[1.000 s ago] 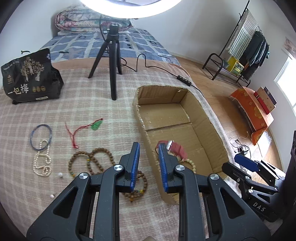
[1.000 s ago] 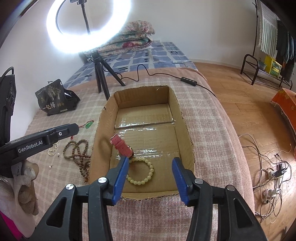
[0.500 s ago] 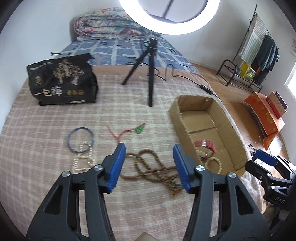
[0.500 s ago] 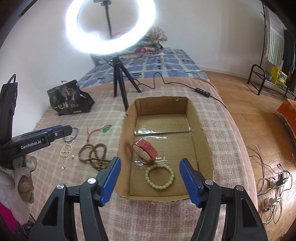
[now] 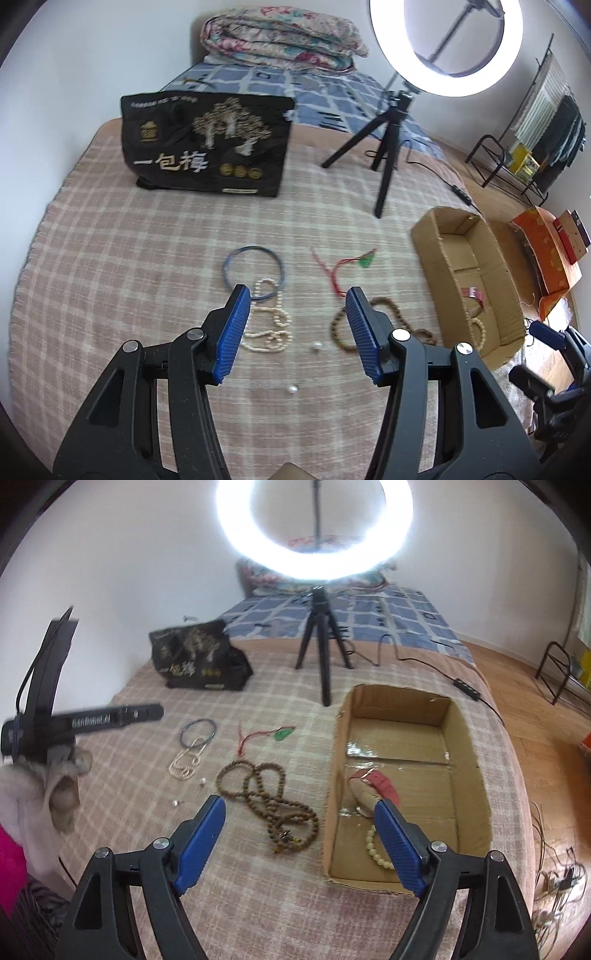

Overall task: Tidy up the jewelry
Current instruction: 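Grasp the blue bangle with the left tool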

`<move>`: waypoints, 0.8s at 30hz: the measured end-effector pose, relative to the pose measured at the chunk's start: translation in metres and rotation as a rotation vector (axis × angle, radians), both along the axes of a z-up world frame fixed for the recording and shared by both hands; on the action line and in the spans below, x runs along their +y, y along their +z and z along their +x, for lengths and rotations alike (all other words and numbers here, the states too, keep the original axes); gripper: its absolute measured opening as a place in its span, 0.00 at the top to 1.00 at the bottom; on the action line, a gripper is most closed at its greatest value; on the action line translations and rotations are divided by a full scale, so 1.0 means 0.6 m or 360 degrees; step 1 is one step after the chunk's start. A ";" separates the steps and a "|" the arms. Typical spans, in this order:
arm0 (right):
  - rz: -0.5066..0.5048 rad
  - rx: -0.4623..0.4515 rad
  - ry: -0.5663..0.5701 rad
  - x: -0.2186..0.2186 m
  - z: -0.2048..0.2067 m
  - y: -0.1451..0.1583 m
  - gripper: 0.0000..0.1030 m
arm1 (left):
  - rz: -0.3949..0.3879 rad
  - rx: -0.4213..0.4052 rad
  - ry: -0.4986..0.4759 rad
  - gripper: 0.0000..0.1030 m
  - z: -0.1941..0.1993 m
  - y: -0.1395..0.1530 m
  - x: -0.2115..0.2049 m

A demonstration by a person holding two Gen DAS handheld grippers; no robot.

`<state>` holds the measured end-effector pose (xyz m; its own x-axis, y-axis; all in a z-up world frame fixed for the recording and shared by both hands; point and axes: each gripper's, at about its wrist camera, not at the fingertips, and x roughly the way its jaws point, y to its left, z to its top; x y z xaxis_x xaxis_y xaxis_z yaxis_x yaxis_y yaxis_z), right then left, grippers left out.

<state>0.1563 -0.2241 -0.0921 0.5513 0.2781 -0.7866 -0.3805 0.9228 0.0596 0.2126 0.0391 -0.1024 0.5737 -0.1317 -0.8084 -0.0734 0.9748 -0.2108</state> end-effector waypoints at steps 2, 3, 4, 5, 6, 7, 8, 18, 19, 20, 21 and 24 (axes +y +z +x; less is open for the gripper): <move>-0.0028 0.0018 0.0041 0.014 0.002 -0.012 0.17 | -0.0006 0.0032 0.0040 0.46 0.007 -0.010 0.026; -0.0034 0.0027 0.0055 0.019 0.004 -0.018 0.17 | -0.0012 0.0052 0.0061 0.46 0.011 -0.016 0.038; -0.0039 0.0035 0.0069 0.025 0.007 -0.023 0.16 | -0.0017 0.0071 0.0084 0.39 0.014 -0.022 0.048; -0.0042 0.0044 0.0081 0.031 0.010 -0.028 0.15 | -0.0027 0.0085 0.0107 0.33 0.017 -0.028 0.057; -0.0040 0.0049 0.0091 0.036 0.013 -0.031 0.15 | -0.0046 0.0098 0.0137 0.32 0.022 -0.036 0.069; -0.0033 0.0056 0.0108 0.042 0.016 -0.035 0.14 | -0.0052 0.0112 0.0149 0.32 0.027 -0.043 0.075; -0.0028 0.0061 0.0122 0.048 0.019 -0.038 0.13 | -0.0055 0.0139 0.0151 0.32 0.035 -0.052 0.079; -0.0115 0.0206 0.0249 0.101 0.058 -0.093 0.10 | -0.0061 0.0278 0.0103 0.32 0.114 -0.116 0.066; -0.0113 0.0217 0.0250 0.101 0.061 -0.096 0.10 | -0.0073 0.0285 0.0105 0.32 0.122 -0.123 0.066; -0.0108 0.0230 0.0249 0.102 0.065 -0.100 0.10 | -0.0084 0.0295 0.0110 0.32 0.129 -0.130 0.066; -0.0105 0.0239 0.0246 0.103 0.069 -0.103 0.10 | -0.0091 0.0303 0.0113 0.32 0.134 -0.134 0.067; -0.0101 0.0257 0.0248 0.107 0.081 -0.110 0.10 | -0.0113 0.0342 0.0135 0.32 0.152 -0.157 0.068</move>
<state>0.2048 -0.1597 -0.1580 0.3712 0.2971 -0.8797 -0.5090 0.8575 0.0748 0.3036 0.0797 -0.1966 0.4007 -0.1514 -0.9036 -0.2049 0.9465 -0.2495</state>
